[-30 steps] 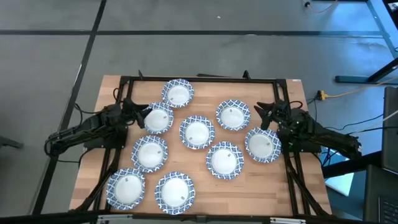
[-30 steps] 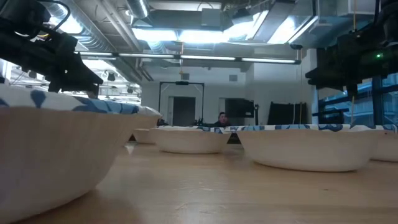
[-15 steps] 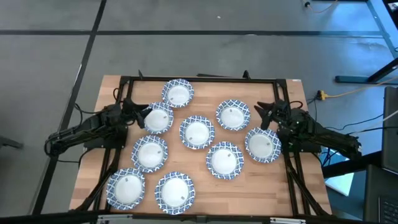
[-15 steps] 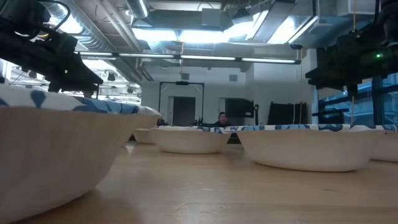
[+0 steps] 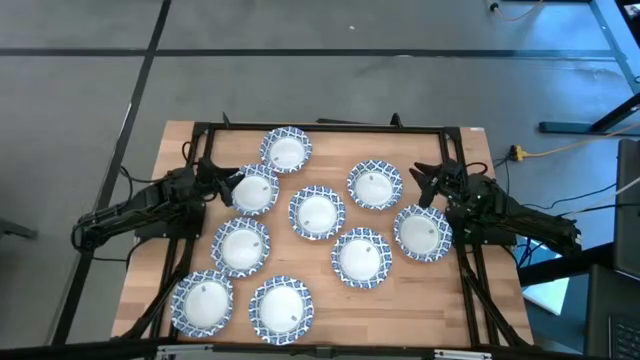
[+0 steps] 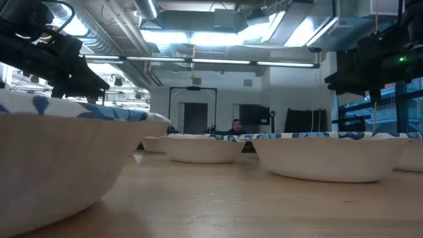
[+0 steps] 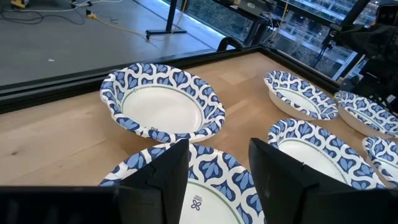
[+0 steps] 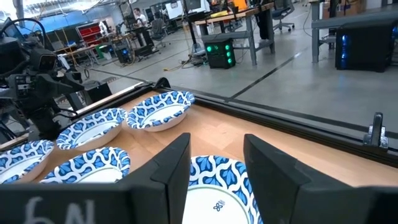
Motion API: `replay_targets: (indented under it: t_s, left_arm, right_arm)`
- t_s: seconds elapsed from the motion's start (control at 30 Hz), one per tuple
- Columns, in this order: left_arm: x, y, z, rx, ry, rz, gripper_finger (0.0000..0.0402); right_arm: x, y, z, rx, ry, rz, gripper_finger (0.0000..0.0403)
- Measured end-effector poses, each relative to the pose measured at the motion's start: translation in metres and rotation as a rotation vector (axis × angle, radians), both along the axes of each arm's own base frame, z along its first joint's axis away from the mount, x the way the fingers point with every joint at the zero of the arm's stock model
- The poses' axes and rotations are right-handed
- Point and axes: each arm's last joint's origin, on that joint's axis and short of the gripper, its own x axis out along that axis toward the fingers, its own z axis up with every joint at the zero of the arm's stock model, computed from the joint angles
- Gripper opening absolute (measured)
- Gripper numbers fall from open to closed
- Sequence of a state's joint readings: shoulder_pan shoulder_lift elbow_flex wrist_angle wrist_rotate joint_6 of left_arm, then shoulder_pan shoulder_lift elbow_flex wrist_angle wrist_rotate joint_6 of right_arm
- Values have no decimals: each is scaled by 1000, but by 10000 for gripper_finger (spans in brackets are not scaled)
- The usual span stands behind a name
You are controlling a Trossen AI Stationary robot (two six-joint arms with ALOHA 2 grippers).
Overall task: Nest bowls inside each other
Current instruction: Stack the white bowl on top of the other white bowl
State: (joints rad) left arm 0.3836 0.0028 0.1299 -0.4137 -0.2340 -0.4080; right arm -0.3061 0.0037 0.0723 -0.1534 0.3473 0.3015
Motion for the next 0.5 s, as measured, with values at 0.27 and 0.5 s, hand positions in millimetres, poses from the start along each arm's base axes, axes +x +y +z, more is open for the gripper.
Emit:
replay_targets:
  t_s: [0.27,0.5]
  left_arm:
    - [0,0,0,0,0,0,161]
    - [0,0,0,0,0,0,161]
  right_arm:
    - [0,0,0,-38,30,2,150]
    - [0,0,0,-44,34,2,150]
